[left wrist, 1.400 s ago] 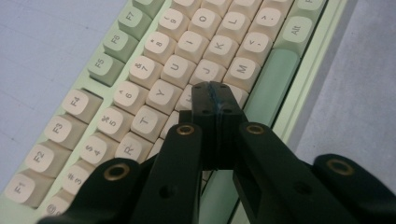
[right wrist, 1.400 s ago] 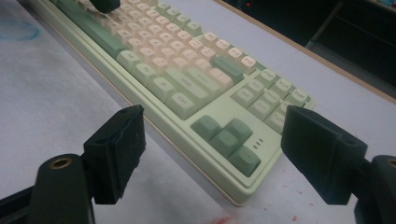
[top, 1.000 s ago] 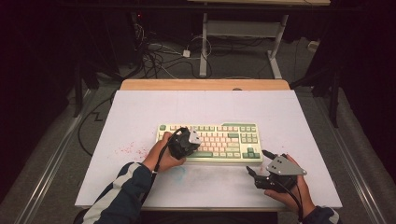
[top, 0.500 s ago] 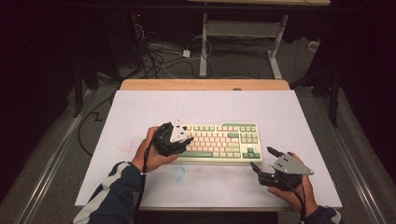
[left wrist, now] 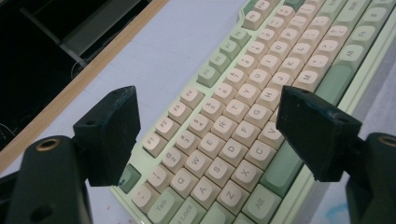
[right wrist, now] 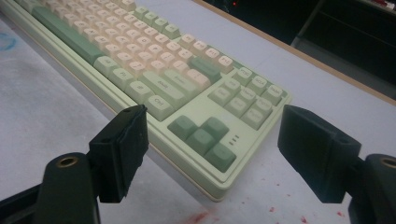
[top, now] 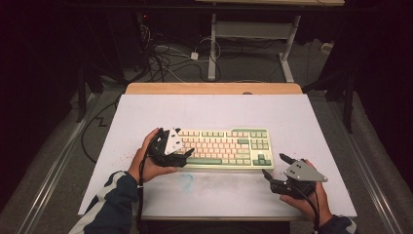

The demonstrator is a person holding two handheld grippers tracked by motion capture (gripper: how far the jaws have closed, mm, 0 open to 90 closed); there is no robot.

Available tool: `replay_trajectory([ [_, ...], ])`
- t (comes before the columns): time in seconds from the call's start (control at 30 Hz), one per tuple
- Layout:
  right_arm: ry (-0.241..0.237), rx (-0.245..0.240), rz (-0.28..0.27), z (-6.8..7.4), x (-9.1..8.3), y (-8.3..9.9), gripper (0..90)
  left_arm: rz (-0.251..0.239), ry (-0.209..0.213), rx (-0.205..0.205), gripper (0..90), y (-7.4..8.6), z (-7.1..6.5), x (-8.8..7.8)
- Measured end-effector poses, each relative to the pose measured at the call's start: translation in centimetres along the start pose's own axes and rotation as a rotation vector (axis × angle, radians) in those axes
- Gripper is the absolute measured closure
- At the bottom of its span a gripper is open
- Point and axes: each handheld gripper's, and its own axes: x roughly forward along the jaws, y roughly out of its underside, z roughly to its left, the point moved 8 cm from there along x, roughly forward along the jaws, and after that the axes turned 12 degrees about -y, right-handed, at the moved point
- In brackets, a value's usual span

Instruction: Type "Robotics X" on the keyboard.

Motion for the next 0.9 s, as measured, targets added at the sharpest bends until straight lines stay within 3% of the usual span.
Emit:
replay_trajectory([
  [0.4, -0.013, 0.002, 0.012, 0.3, 0.2, 0.0, 27.4, -0.048, -0.037, -0.011, 19.2, 0.4, 1.8, -2.2],
  [0.7, -0.025, 0.003, 0.015, 0.3, 0.2, -0.1, 30.8, -0.05, -0.089, -0.018, 19.2, 1.8, 3.6, -3.3],
  [0.83, -0.059, -0.005, 0.009, 0.3, 0.3, -0.4, 43.1, -0.028, -0.104, -0.013, 19.2, 2.8, 4.1, -3.8],
  [0.9, -0.077, -0.004, 0.022, 0.3, 0.5, -0.6, 55.7, -0.022, -0.111, -0.007, 19.2, 3.3, 4.3, -4.1],
])
